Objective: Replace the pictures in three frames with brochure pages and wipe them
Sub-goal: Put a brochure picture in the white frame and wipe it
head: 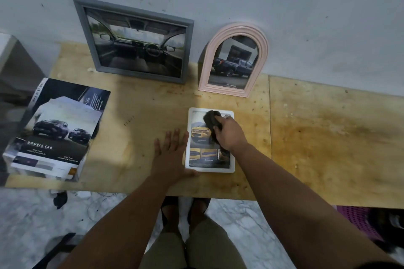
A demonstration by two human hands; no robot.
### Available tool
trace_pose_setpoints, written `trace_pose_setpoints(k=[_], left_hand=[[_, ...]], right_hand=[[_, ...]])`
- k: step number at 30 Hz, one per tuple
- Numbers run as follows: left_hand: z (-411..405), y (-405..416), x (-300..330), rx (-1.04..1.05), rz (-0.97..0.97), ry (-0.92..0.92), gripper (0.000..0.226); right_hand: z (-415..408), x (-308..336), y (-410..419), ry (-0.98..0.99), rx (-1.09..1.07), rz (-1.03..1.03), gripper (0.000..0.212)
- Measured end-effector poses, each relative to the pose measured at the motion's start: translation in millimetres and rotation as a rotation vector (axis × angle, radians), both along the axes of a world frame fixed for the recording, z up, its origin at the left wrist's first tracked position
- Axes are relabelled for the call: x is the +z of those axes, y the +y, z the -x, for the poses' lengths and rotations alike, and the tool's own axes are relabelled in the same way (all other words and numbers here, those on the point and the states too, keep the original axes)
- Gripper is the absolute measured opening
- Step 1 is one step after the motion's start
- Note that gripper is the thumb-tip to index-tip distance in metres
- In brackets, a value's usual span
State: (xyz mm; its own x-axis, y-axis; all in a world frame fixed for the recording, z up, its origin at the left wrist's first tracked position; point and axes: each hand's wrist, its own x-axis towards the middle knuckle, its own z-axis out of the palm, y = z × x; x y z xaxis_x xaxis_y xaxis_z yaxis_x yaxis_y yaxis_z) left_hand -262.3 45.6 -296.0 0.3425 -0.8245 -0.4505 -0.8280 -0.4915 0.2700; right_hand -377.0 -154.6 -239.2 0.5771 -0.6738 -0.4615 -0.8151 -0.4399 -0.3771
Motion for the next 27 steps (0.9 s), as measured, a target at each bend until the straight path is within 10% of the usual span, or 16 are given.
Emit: trace_pose_setpoints(k=[22, 27], left_hand=[[0.2, -2.0, 7.0, 0.008, -0.01, 0.04, 0.136], [-0.3, -0.8, 3.5, 0.006, 0.007, 0.038, 0.137]], right_hand=[[39.0, 30.7, 31.1, 0.086, 0.128, -0.388, 0.038], [13.6, 33.6, -13.4, 0.007, -0.088, -0.021, 0.033]])
